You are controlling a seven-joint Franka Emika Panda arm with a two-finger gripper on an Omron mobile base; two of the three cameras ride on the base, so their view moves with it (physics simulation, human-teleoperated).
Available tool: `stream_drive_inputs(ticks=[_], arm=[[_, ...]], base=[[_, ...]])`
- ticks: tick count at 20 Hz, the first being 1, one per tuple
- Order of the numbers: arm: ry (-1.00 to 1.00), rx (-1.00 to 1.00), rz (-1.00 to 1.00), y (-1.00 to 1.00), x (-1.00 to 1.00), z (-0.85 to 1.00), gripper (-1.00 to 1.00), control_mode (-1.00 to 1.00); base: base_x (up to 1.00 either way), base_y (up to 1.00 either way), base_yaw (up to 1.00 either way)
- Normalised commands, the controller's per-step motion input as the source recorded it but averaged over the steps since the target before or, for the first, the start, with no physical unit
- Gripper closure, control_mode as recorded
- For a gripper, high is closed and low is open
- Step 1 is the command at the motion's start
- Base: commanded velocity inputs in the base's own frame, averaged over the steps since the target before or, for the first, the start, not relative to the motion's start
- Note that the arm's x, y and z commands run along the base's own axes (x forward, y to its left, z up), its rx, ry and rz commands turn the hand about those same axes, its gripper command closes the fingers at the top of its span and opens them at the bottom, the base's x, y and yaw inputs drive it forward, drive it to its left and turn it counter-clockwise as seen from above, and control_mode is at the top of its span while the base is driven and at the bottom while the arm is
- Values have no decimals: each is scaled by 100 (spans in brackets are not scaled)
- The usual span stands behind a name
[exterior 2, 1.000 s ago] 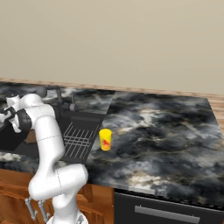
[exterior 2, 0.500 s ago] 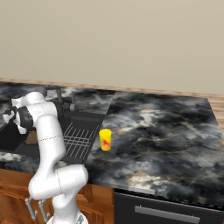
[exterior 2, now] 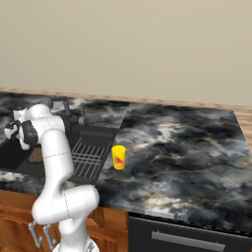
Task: Pick the jar and cup and place them in the sink. Then turn on the water.
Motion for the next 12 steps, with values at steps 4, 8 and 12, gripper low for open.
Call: stream_drive_inputs(ticks=[4, 8, 12], arm=[[-1, 0, -2, -19, 4, -37, 100, -100], [0, 0, -1, -4, 0, -6, 100, -100], [0, 0, 0, 0, 0, 0, 100, -100]], base=[[0, 0, 0], [0, 0, 0], [0, 0, 0]])
